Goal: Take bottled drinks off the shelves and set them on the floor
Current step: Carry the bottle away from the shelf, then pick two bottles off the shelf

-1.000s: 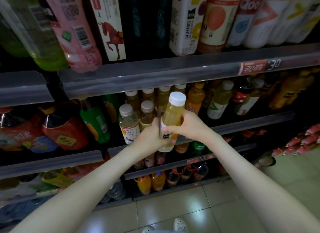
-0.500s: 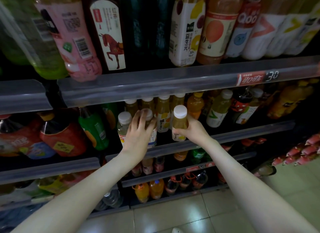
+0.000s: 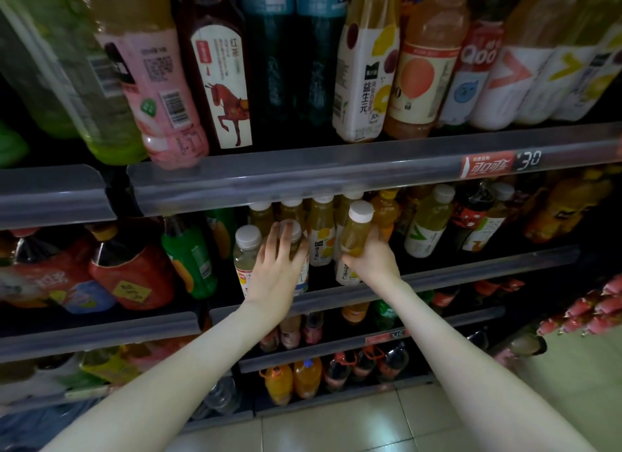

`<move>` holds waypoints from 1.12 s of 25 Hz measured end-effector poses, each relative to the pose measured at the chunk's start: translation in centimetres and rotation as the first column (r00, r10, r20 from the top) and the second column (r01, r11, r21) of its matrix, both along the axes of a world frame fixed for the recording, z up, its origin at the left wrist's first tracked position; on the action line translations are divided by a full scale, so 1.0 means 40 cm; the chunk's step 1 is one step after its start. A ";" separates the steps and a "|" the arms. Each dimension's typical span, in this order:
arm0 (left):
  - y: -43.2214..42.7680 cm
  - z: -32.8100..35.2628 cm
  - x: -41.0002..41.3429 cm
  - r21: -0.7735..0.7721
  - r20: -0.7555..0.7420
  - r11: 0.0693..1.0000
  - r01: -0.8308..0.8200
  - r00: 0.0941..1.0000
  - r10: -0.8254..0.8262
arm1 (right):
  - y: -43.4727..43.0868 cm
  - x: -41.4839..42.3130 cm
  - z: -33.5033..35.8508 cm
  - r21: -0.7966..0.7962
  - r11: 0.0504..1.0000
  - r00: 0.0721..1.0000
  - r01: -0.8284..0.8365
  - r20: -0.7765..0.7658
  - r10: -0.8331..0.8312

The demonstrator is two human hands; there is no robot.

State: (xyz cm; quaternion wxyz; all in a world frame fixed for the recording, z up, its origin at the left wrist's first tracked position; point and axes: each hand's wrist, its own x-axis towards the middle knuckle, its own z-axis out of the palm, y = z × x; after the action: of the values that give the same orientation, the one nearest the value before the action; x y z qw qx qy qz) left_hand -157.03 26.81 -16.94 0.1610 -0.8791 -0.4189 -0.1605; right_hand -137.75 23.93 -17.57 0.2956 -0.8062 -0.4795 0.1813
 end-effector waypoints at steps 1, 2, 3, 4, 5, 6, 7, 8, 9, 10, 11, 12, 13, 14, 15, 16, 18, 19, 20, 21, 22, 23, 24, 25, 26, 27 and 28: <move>0.000 0.000 -0.001 0.002 0.000 1.000 0.004 1.000 -0.004 | -0.002 -0.004 0.001 -0.004 1.000 1.000 -0.014 -0.023 0.014; 0.000 0.002 -0.002 0.001 -0.002 1.000 0.011 1.000 -0.011 | -0.004 -0.009 0.002 -0.003 1.000 0.999 -0.017 -0.035 0.017; -0.001 0.005 -0.002 -0.005 -0.007 1.000 0.022 1.000 -0.022 | -0.006 -0.014 0.005 0.004 1.000 0.999 -0.016 -0.044 0.016; -0.003 0.008 -0.001 -0.011 -0.007 0.999 0.043 0.999 -0.043 | -0.010 -0.018 0.010 0.009 1.000 0.998 -0.017 -0.061 0.018; -0.006 0.015 0.001 -0.021 0.004 0.997 0.069 0.998 -0.069 | -0.013 -0.022 0.016 0.015 1.000 0.996 -0.027 -0.083 0.028; -0.011 0.024 0.005 -0.024 0.028 0.994 0.102 0.994 -0.101 | -0.016 -0.022 0.022 0.023 0.999 0.993 -0.040 -0.111 0.042; -0.018 0.037 0.010 -0.021 0.059 0.990 0.139 0.989 -0.138 | -0.023 -0.022 0.031 0.039 0.998 0.990 -0.053 -0.132 0.057; -0.025 0.055 0.015 -0.004 0.093 0.982 0.186 0.978 -0.185 | -0.032 -0.018 0.041 0.057 0.997 0.990 -0.049 -0.129 0.056; -0.029 0.082 0.021 0.025 0.131 0.970 0.243 0.961 -0.244 | -0.044 -0.013 0.058 0.092 0.995 0.995 -0.025 -0.090 0.034; -0.031 0.114 0.026 0.062 0.170 0.953 0.297 0.938 -0.303 | -0.060 -0.010 0.079 0.156 0.988 1.000 0.007 -0.026 -0.003; -0.032 0.149 0.033 0.099 0.212 0.934 0.343 0.910 -0.356 | -0.079 -0.009 0.109 0.267 0.964 0.999 0.014 0.042 -0.026; -0.033 0.187 0.040 0.135 0.256 0.915 0.380 0.879 -0.402 | -0.098 -0.007 0.144 0.407 0.913 0.994 -0.014 0.107 -0.032; -0.035 0.223 0.046 0.174 0.295 0.896 0.409 0.846 -0.444 | -0.114 -0.006 0.183 0.542 0.838 0.984 -0.067 0.174 -0.033; -0.038 0.259 0.057 0.223 0.317 0.874 0.431 0.816 -0.484 | -0.124 0.002 0.224 0.646 0.754 0.969 -0.122 0.242 -0.050; -0.044 0.292 0.068 0.267 0.327 0.857 0.441 0.795 -0.511 | -0.128 0.013 0.261 0.714 0.681 0.952 -0.164 0.296 -0.081; -0.051 0.323 0.081 0.296 0.340 0.848 0.440 0.781 -0.524 | -0.126 0.028 0.295 0.761 0.620 0.934 -0.193 0.336 -0.122; -0.060 0.384 0.115 0.331 0.383 0.846 0.418 0.760 -0.525 | -0.116 0.061 0.355 0.810 0.549 0.914 -0.207 0.361 -0.187; -0.058 0.415 0.143 0.341 0.399 0.852 0.396 0.760 -0.513 | -0.109 0.083 0.388 0.814 0.547 0.918 -0.197 0.349 -0.189; -0.055 0.439 0.173 0.346 0.411 0.863 0.368 0.767 -0.492 | -0.103 0.106 0.413 0.804 0.567 0.928 -0.180 0.330 -0.174; -0.050 0.461 0.204 0.358 0.419 0.871 0.336 0.776 -0.471 | -0.096 0.131 0.436 0.792 0.588 0.933 -0.167 0.320 -0.167; -0.048 0.478 0.234 0.369 0.431 0.880 0.297 0.785 -0.446 | -0.087 0.156 0.456 0.785 0.599 0.932 -0.159 0.320 -0.172; -0.044 0.489 0.263 0.380 0.442 0.890 0.251 0.797 -0.413 | -0.078 0.182 0.473 0.781 0.604 0.927 -0.158 0.327 -0.181; -0.038 0.500 0.293 0.385 0.447 0.902 0.194 0.816 -0.366 | -0.068 0.212 0.490 0.779 0.605 0.926 -0.164 0.332 -0.177; -0.030 0.506 0.318 0.379 0.453 0.916 0.130 0.837 -0.306 | -0.060 0.238 0.503 0.773 0.612 0.930 -0.167 0.330 -0.162; -0.018 0.512 0.339 0.368 0.462 0.928 0.056 0.855 -0.234 | -0.052 0.262 0.512 0.768 0.619 0.936 -0.168 0.320 -0.143; -0.004 0.518 0.357 0.352 0.480 0.936 -0.027 0.863 -0.156 | -0.043 0.285 0.517 0.760 0.625 0.938 -0.180 0.324 -0.123; 0.005 0.522 0.370 0.331 0.506 0.938 -0.102 0.858 -0.085 | -0.036 0.305 0.518 0.748 0.632 0.933 -0.203 0.343 -0.106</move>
State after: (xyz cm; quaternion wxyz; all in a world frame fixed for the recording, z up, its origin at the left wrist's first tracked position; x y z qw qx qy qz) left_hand -142.22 27.02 3.94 0.1965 -0.7601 -0.4157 -0.4591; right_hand -125.55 22.51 3.14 0.5154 -0.6065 -0.5773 -0.1823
